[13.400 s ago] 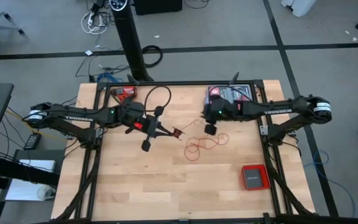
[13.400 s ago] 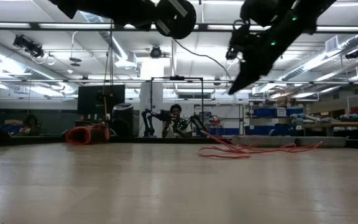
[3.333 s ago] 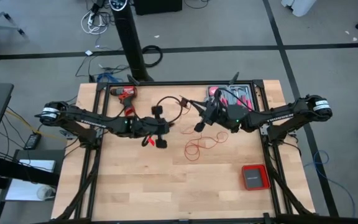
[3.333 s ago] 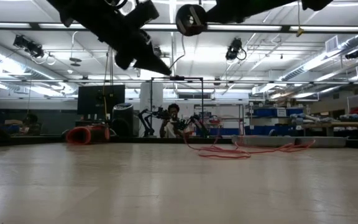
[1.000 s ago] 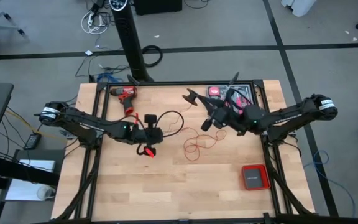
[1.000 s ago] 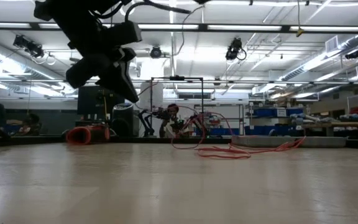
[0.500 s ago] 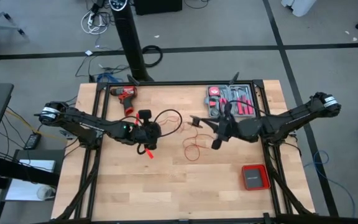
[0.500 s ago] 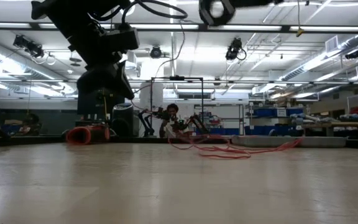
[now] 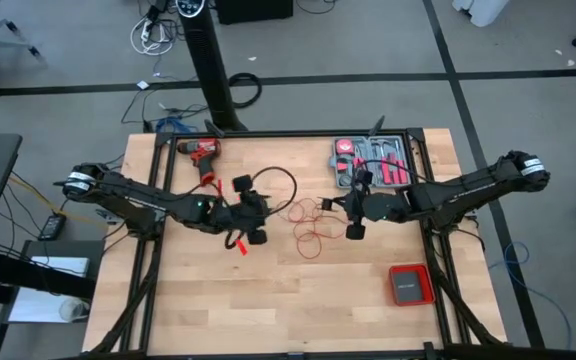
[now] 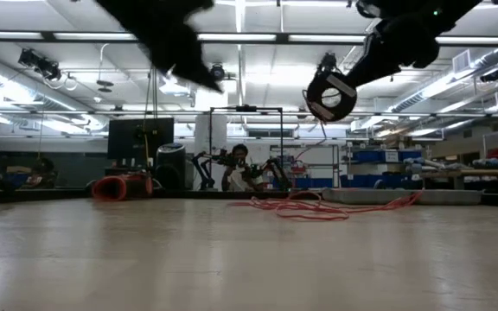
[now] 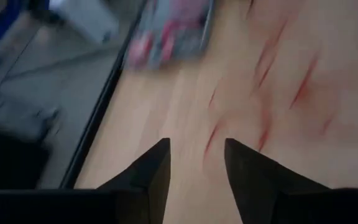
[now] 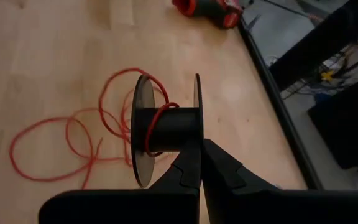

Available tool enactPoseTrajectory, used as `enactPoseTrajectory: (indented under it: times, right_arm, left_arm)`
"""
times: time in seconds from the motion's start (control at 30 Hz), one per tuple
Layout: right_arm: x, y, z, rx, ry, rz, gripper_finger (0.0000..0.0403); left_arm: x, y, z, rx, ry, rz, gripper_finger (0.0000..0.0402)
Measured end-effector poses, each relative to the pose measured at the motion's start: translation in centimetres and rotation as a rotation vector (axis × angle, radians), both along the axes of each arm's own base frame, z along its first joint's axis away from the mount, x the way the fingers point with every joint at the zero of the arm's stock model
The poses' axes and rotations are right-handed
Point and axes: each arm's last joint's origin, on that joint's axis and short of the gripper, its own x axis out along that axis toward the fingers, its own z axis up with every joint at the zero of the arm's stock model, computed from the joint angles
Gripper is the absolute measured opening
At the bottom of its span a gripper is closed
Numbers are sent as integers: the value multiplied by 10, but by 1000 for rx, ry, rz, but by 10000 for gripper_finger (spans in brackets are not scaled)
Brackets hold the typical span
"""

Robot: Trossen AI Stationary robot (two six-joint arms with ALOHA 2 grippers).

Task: Coil cords
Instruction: Coil the red wire on the black spool

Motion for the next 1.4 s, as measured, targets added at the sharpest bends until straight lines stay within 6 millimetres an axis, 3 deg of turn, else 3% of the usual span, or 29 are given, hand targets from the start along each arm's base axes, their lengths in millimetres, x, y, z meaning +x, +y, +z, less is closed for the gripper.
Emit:
enactPoseTrajectory:
  times: [0.2,0.4,0.5,0.67,0.87,1.23,1.4]
  right_arm:
    - [9,-7,7,-44,-124,24,0]
    - [12,-13,13,-80,-169,21,0]
    - [13,-11,15,-105,-188,40,0]
    - [14,-4,33,-187,-229,106,0]
    - [14,-3,35,-179,-246,105,0]
    - [18,-6,31,-183,-239,152,0]
    - [18,-10,31,-184,-240,140,0]
  left_arm:
    - [18,-11,32,46,-267,-260,156]
    - [24,2,58,252,-438,-278,156]
    - [25,9,64,260,-497,-251,156]
    - [25,8,61,231,-490,-310,156]
    - [29,5,52,148,-455,-504,157]
    - [46,18,23,147,-347,-415,157]
    - [45,20,23,127,-350,-361,157]
